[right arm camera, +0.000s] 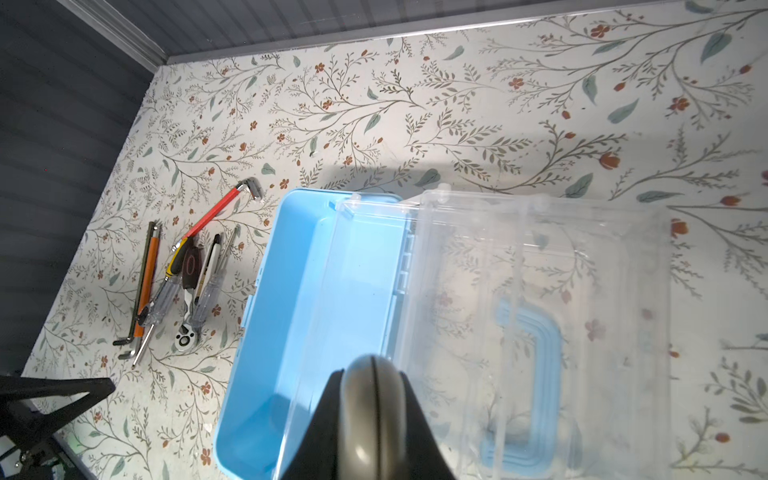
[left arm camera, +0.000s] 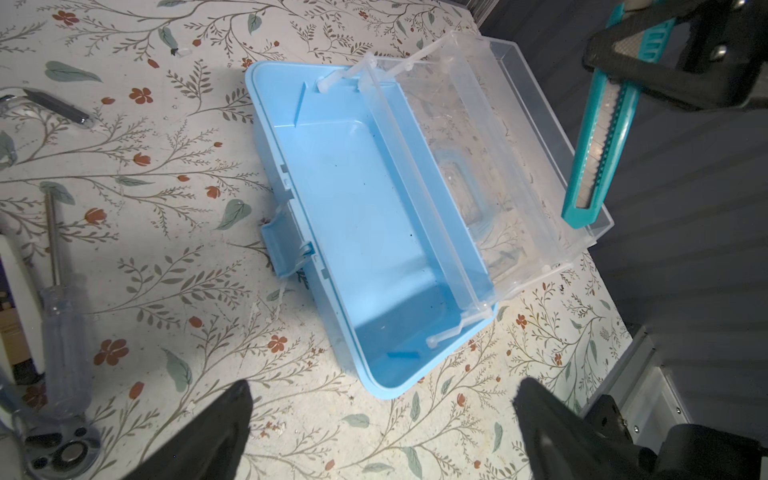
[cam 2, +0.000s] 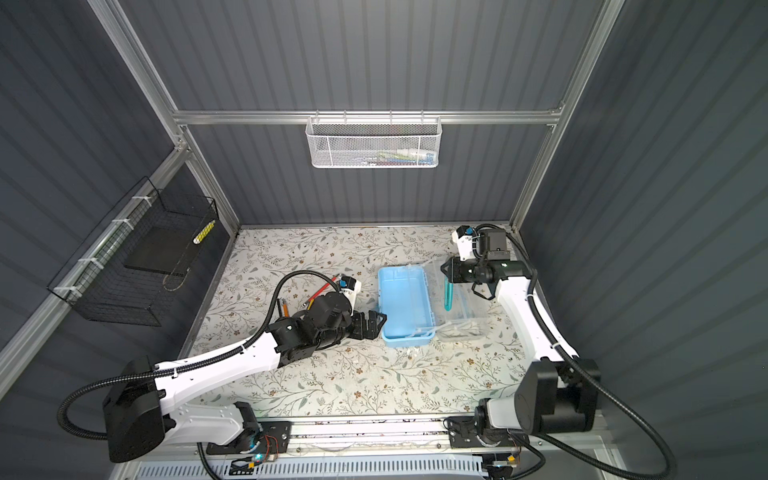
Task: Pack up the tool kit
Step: 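Move the knife over the lid tray with the right gripper while the left withdraws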
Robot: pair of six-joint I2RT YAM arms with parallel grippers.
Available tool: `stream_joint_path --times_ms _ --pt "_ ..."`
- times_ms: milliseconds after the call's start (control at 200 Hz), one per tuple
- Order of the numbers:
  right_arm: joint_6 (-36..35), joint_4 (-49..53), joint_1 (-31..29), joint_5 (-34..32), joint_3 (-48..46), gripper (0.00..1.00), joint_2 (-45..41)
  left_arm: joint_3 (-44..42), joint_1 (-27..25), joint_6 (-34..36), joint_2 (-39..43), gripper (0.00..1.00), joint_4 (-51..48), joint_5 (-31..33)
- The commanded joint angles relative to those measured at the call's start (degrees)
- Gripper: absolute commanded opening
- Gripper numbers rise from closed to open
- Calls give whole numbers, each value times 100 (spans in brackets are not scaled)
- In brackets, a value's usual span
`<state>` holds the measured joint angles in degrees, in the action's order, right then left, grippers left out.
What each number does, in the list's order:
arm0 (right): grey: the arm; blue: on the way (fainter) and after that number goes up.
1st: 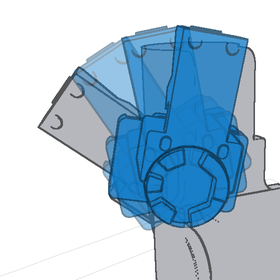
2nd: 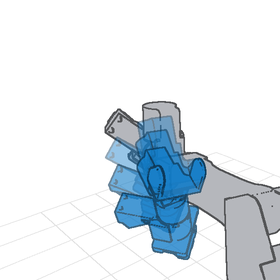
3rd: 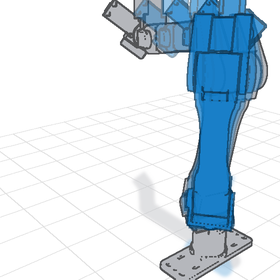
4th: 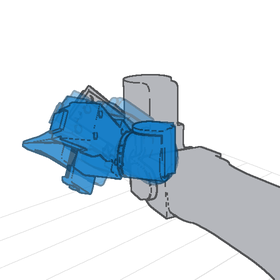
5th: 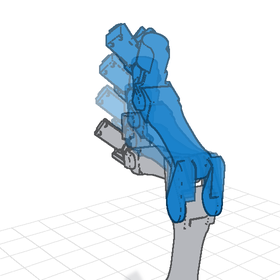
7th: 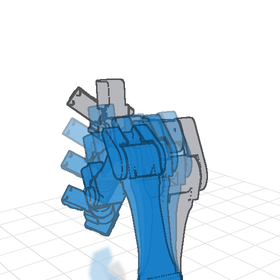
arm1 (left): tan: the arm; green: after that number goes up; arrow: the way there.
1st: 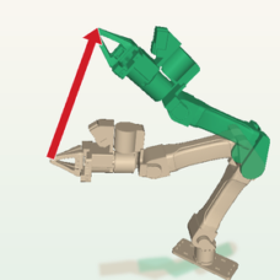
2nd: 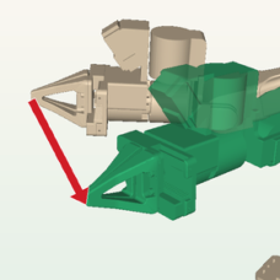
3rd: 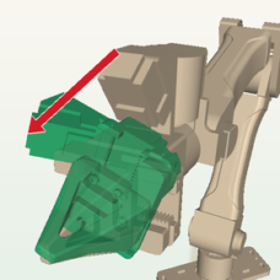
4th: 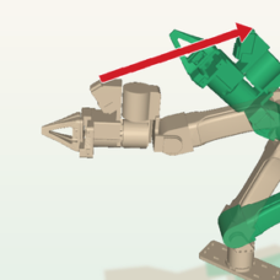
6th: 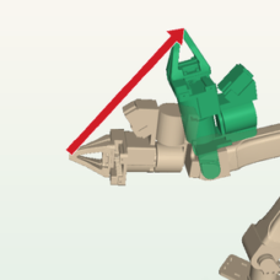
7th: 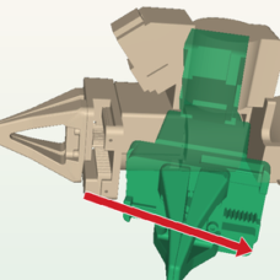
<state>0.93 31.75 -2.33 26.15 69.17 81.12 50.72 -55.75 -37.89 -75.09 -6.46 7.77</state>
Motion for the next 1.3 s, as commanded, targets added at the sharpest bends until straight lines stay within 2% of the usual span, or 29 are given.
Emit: stream_joint_path --times_ms 0,330,755,795,850,940,1011,1071,1291 --pt "-483 127 10 285 294 17 330 -56 56 93 169 100 -127 62" --pt "-908 384 52 49 681 19 1097 -209 152 54 335 100 -163 119" --pt "-693 394 74 364 636 23 1310 -238 211 54 319 100 -136 58" --pt "-647 355 75 373 618 27 1310 -246 213 52 321 100 -136 56" --pt "-551 273 72 283 614 37 1313 -246 211 46 319 100 -145 55" --pt "-359 291 79 144 715 45 1404 -247 220 38 316 100 -151 48" --pt "-214 314 88 40 809 46 1476 -254 220 20 326 100 -154 49" --pt "-84 306 84 -78 847 53 1490 -258 214 18 345 100 -154 48" --pt "189 364 76 -271 700 55 1220 -315 224 -5 364 100 -154 72"
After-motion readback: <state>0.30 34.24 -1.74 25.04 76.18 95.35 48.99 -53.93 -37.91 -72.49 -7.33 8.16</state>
